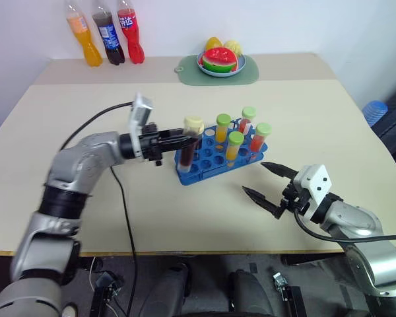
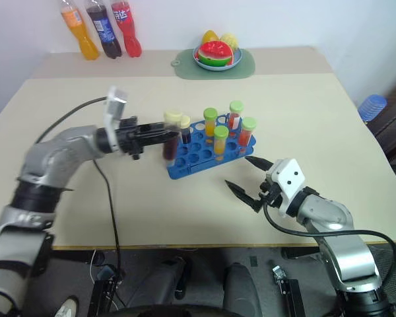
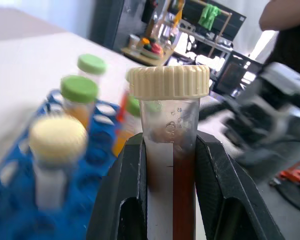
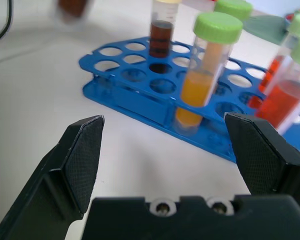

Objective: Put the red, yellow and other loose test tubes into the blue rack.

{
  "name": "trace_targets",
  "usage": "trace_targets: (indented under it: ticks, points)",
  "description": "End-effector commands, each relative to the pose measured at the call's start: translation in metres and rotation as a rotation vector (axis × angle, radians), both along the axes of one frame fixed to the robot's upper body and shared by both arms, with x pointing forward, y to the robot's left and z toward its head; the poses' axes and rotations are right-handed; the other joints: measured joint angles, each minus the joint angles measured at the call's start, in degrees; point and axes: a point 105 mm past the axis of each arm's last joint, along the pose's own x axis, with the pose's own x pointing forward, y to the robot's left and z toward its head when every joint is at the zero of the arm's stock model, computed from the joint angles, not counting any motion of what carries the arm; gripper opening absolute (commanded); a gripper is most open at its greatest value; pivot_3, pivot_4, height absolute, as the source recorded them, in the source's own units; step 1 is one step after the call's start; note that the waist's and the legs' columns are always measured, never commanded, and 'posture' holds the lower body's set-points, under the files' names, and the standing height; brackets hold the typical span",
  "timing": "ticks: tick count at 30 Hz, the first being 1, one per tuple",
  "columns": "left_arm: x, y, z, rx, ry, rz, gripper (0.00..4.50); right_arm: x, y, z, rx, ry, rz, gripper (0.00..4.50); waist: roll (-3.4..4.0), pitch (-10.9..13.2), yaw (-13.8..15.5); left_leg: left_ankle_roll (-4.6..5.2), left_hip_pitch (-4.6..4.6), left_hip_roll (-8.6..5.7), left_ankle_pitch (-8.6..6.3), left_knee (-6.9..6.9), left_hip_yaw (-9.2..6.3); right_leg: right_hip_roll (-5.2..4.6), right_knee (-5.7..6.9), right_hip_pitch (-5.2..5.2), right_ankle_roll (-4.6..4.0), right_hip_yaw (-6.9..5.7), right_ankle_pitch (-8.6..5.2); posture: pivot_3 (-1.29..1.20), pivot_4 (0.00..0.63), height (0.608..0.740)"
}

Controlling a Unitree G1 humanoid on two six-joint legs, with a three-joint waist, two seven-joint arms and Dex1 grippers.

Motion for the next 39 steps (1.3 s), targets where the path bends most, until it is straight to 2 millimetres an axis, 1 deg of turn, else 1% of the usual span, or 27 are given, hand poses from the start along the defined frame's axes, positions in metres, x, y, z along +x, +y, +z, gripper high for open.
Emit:
trace_targets:
  ticks: [1,5,8,12,14,17,20,21,22,23,25,26,29,32,33,36,37,39]
  points:
    - [0.013,-0.01,-0.004,0.027,-0.12,0.024,0.71,-0.005,0.001,0.014,0.004,-0.073,-0.03,4.23,-0.01,0.01,-0.27,-0.02,-0.01,0.02,0.01,-0.04,0.08,0.0,0.03,-0.06,0.0,0.02,0.0,0.0,0.15,0.74]
    - [0.016,-0.022,-0.023,0.042,-0.106,-0.002,0.71,-0.009,-0.001,0.013,0.006,-0.072,-0.059,4.23,-0.02,0.02,-1.51,-0.01,-0.02,0.15,0.01,-0.06,0.26,0.05,0.11,-0.18,0.0,0.06,-0.01,0.0,0.15,0.74]
    - [0.02,-0.024,-0.032,0.059,-0.113,0.016,0.71,-0.011,-0.002,0.013,0.004,-0.074,-0.069,4.23,-0.03,0.01,-1.66,0.11,0.0,0.15,-0.06,-0.02,0.28,0.06,0.17,-0.16,0.01,0.06,0.0,0.0,0.15,0.74]
    - [0.026,-0.023,-0.051,0.149,-0.214,0.092,0.71,-0.011,-0.004,0.014,0.004,-0.08,-0.085,4.23,-0.04,-0.02,-1.39,0.23,0.06,0.14,-0.13,0.06,0.27,0.16,0.24,-0.08,0.04,0.05,0.01,0.0,0.15,0.74]
    - [0.03,-0.023,-0.056,0.175,-0.281,0.14,0.71,-0.011,-0.004,0.014,0.005,-0.081,-0.088,4.23,-0.09,-0.05,-1.36,0.24,0.2,0.13,-0.14,0.09,0.26,0.16,0.22,0.1,0.06,0.05,0.03,0.0,0.15,0.74]
    - [0.028,-0.023,-0.062,0.194,-0.392,0.181,0.71,-0.011,-0.004,0.012,0.007,-0.079,-0.09,4.23,-0.11,-0.08,-1.39,0.31,0.62,0.14,-0.18,0.08,0.25,0.14,0.19,0.51,0.07,0.04,0.03,0.0,0.15,0.74]
    - [0.021,-0.025,-0.065,0.109,-0.323,0.15,0.71,-0.009,-0.003,0.012,0.015,-0.077,-0.092,4.23,-0.11,-0.11,-1.39,0.32,0.88,0.15,-0.2,0.0,0.25,0.06,0.16,0.75,0.07,0.04,0.02,0.0,0.15,0.74]
    - [0.017,-0.026,-0.066,0.09,-0.311,0.134,1.21,-0.008,-0.003,0.011,0.02,-0.076,-0.093,4.23,-0.11,-0.11,-1.41,0.33,0.88,0.15,-0.2,0.0,0.25,0.07,0.15,0.76,0.07,0.04,0.02,0.0,0.15,0.74]
    - [0.017,-0.024,-0.065,0.067,-0.309,0.162,1.78,-0.007,-0.002,0.01,0.023,-0.072,-0.094,4.23,-0.11,-0.12,-1.48,0.34,0.88,0.14,-0.21,0.0,0.25,0.08,0.16,0.75,0.08,0.04,0.01,0.0,0.15,0.74]
    - [0.017,-0.023,-0.065,0.054,-0.309,0.183,2.21,-0.007,-0.002,0.008,0.024,-0.07,-0.096,4.23,-0.1,-0.12,-1.48,0.35,0.88,0.14,-0.22,0.0,0.25,0.14,0.15,0.75,0.08,0.04,0.01,0.0,0.15,0.74]
    - [0.015,-0.019,-0.062,0.034,-0.294,0.211,3.19,-0.006,-0.003,0.006,0.029,-0.062,-0.103,4.23,-0.13,-0.09,-1.52,0.36,0.87,0.13,-0.22,-0.04,0.26,0.15,0.16,0.69,0.08,0.06,0.01,0.0,0.15,0.74]
    - [0.012,-0.014,-0.058,0.015,-0.296,0.23,3.74,-0.005,-0.002,0.004,0.032,-0.057,-0.107,4.23,-0.15,-0.08,-1.55,0.36,0.85,0.14,-0.22,-0.05,0.26,0.17,0.16,0.65,0.08,0.07,0.01,0.0,0.15,0.74]
    - [0.004,-0.003,-0.051,0.007,-0.315,0.279,3.74,-0.004,-0.001,0.001,0.042,-0.045,-0.109,4.23,-0.15,-0.08,-1.53,0.35,0.79,0.16,-0.21,-0.05,0.26,0.18,0.17,0.59,0.08,0.08,0.02,0.0,0.15,0.74]
    - [-0.01,0.005,-0.044,0.003,-0.335,0.268,3.74,-0.002,-0.002,0.0,0.046,-0.04,-0.109,4.23,-0.13,-0.09,-1.56,0.35,0.79,0.17,-0.22,-0.07,0.26,0.19,0.17,0.59,0.07,0.1,0.01,0.0,0.15,0.74]
    - [-0.017,0.01,-0.038,-0.016,-0.338,0.27,3.74,-0.001,-0.003,-0.001,0.049,-0.037,-0.111,4.23,-0.13,-0.09,-1.53,0.35,0.8,0.16,-0.22,-0.07,0.27,0.18,0.17,0.59,0.07,0.11,0.01,0.0,0.15,0.74]
    - [-0.033,0.038,-0.032,0.011,-0.368,0.325,3.74,0.005,-0.009,-0.003,0.053,-0.026,-0.129,4.23,-0.12,-0.09,-1.6,0.35,0.8,0.17,-0.22,-0.08,0.27,0.17,0.16,0.58,0.07,0.12,0.01,0.0,0.15,0.74]
    - [-0.035,0.043,-0.032,0.023,-0.367,0.339,3.74,0.005,-0.011,-0.004,0.052,-0.024,-0.137,4.23,-0.12,-0.09,-1.61,0.34,0.8,0.19,-0.22,-0.1,0.27,0.17,0.16,0.58,0.06,0.12,0.01,0.0,0.15,0.74]
    - [-0.045,0.061,-0.039,0.095,-0.378,0.374,3.74,0.008,-0.02,-0.005,0.063,-0.025,-0.17,4.23,-0.1,-0.09,-1.52,0.34,0.81,0.21,-0.23,-0.12,0.27,0.17,0.15,0.57,0.05,0.13,0.01,0.0,0.15,0.74]
